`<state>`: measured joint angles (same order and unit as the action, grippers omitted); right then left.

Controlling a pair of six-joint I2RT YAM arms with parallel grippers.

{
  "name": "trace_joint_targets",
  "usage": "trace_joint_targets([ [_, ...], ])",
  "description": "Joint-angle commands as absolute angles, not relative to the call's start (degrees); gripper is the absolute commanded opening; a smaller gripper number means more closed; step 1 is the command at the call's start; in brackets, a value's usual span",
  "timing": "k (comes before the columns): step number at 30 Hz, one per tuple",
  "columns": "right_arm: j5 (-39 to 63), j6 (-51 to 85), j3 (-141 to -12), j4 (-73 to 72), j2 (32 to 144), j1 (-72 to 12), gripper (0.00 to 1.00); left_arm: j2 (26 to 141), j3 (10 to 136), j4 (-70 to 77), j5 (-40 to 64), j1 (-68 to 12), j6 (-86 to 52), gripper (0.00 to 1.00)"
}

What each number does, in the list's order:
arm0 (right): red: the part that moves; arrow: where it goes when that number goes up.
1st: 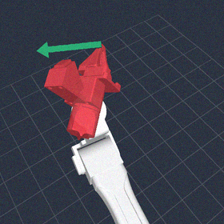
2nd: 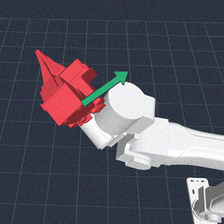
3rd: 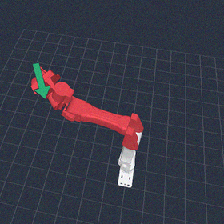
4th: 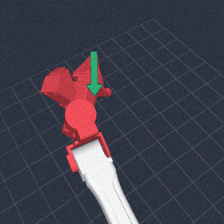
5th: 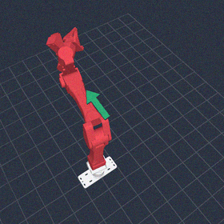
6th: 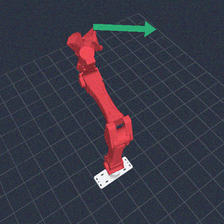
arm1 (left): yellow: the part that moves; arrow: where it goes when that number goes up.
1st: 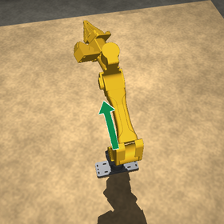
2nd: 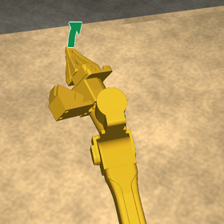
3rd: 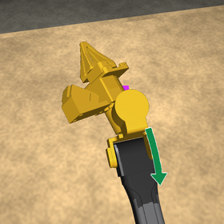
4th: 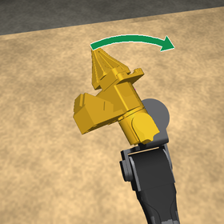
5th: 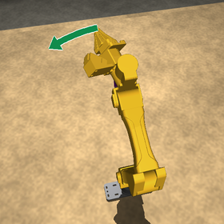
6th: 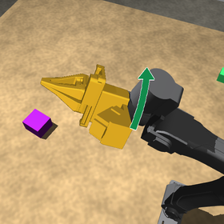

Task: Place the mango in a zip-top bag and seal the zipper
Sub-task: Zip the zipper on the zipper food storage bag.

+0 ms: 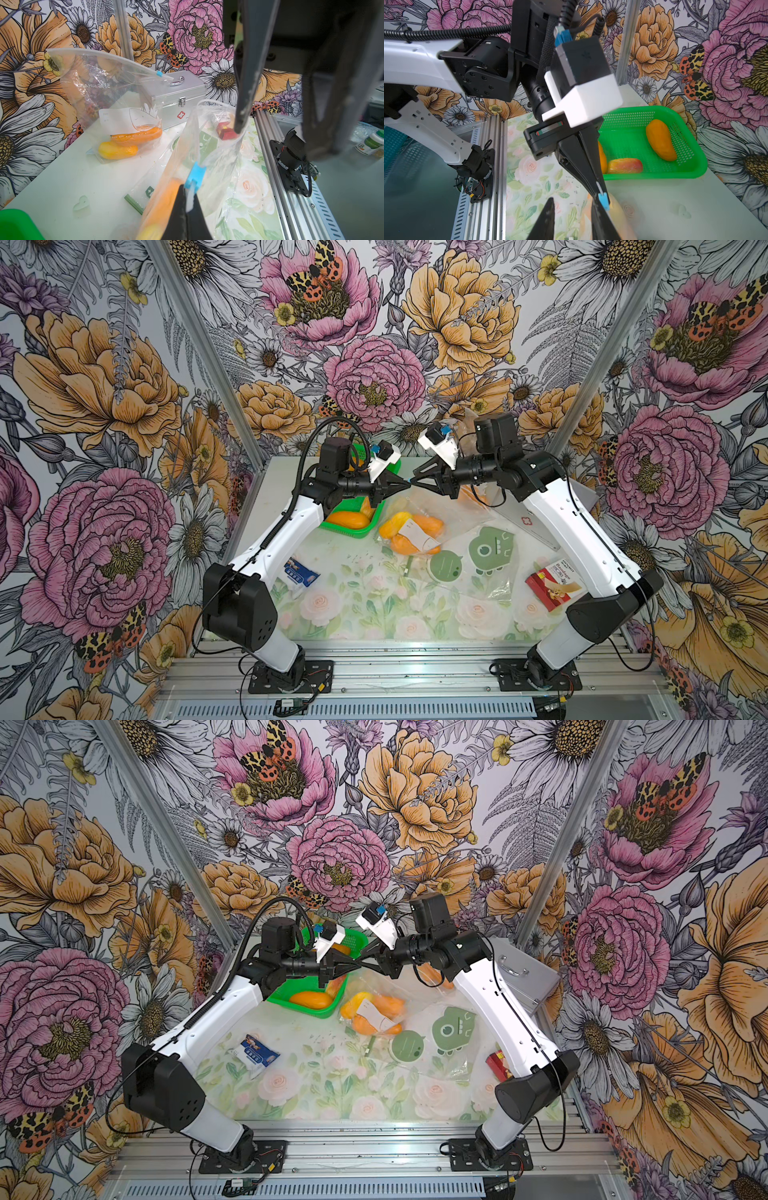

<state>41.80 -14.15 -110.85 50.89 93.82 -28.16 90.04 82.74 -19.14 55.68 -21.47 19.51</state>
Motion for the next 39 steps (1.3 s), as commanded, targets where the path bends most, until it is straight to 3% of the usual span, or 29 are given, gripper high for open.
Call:
trace_joint_targets([
  [1,41.00,-15.16,-111.87,50.21,95.26,-28.37,0.30,87.80,84.44,-19.78,55.93,-20.92,20.15,0.00],
  [15,38.08,-15.10,-112.88,50.27,98.89,-28.60,0.25,88.18,84.63,-19.78,56.42,-20.91,20.37,0.00],
  [26,36.30,-15.67,-112.61,50.37,98.32,-28.61,0.04,88.07,84.35,-19.79,54.40,-20.49,20.14,0.00],
  [39,27.02,-19.42,-107.88,50.67,92.10,-28.50,0.01,87.40,83.65,-19.83,48.11,-17.64,17.58,0.00],
])
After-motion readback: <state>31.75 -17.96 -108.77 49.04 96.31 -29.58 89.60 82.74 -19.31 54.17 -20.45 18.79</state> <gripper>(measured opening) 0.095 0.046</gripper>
